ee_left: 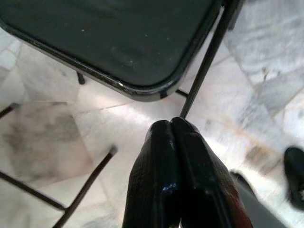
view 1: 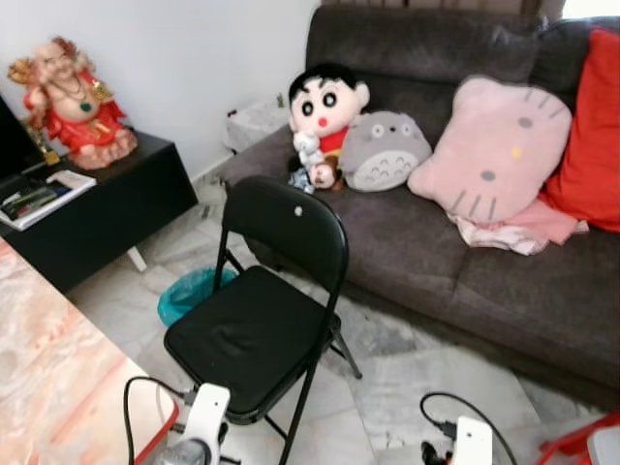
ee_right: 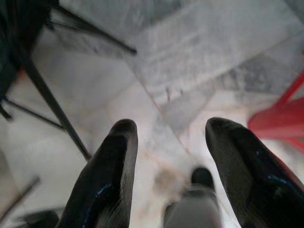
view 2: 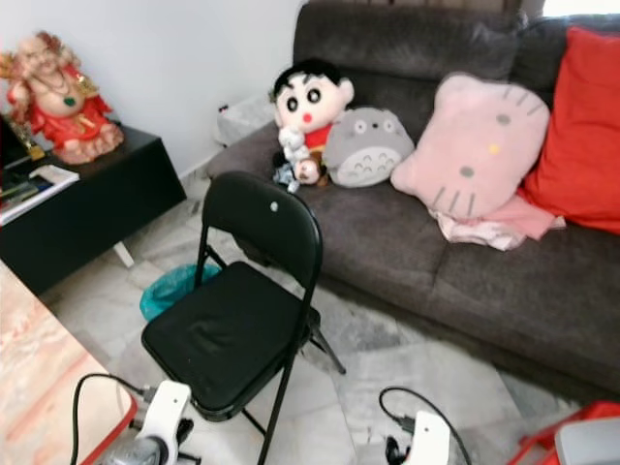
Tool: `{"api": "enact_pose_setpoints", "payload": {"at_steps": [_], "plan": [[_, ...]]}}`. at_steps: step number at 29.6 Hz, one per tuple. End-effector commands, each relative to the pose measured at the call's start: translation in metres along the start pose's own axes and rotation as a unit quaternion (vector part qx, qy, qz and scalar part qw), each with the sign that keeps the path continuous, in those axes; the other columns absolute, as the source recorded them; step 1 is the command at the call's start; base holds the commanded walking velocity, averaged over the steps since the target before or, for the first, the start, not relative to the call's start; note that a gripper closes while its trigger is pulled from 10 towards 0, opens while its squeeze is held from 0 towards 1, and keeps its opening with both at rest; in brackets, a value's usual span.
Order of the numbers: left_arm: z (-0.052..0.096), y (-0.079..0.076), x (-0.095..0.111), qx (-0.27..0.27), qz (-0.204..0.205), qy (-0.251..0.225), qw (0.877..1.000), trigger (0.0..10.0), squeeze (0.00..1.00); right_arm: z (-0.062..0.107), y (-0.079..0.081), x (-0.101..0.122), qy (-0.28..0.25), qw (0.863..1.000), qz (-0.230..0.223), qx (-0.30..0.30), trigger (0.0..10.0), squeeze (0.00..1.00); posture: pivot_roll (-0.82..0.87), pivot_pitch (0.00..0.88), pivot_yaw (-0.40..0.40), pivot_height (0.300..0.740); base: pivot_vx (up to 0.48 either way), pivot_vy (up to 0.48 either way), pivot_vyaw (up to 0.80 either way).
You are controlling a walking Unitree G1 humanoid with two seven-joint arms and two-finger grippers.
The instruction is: Setting the table
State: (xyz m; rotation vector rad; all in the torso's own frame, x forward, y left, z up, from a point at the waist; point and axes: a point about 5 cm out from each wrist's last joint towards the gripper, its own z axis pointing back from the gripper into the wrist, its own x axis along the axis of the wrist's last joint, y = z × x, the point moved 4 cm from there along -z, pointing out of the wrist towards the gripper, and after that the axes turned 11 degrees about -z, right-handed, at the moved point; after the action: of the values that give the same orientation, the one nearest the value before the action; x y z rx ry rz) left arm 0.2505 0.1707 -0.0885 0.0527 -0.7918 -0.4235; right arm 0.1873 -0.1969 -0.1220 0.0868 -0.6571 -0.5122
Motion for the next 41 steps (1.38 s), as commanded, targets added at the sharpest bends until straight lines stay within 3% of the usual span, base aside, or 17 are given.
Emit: {"api": "enact_pose_setpoints", "payload": {"at_steps": [1, 12, 22, 41], "plan": [[0.004, 0.002, -0.017, 0.002, 0.005, 0.026, 1.0, 10.0, 0.0, 0.0, 0.005, -0.004, 0.003, 1.0, -0.008, 0.005, 10.0, 0.0, -0.14, 0.0, 0.098, 0.74, 0.0, 0.0, 0.8], [0.004, -0.001, -0.016, -0.003, 0.006, 0.024, 1.0, 10.0, 0.0, 0.0, 0.005, -0.003, 0.002, 1.0, -0.013, 0.003, 10.0, 0.0, -0.13, 0.0, 0.094, 0.74, 0.0, 0.0, 0.78], [0.005, -0.003, -0.022, -0.008, -0.005, 0.04, 0.999, 10.0, 0.0, 0.0, 0.0, -0.001, -0.001, 0.999, -0.034, -0.013, 10.0, 0.0, -0.13, 0.0, 0.099, 0.74, 0.0, 0.0, 0.0], [0.004, 0.0, -0.021, -0.006, -0.011, 0.043, 0.999, 10.0, 0.0, -0.001, -0.005, 0.003, -0.007, 0.999, -0.045, -0.029, 10.0, 0.0, -0.13, 0.0, 0.097, 0.74, -0.247, 0.0, 0.0]]}}
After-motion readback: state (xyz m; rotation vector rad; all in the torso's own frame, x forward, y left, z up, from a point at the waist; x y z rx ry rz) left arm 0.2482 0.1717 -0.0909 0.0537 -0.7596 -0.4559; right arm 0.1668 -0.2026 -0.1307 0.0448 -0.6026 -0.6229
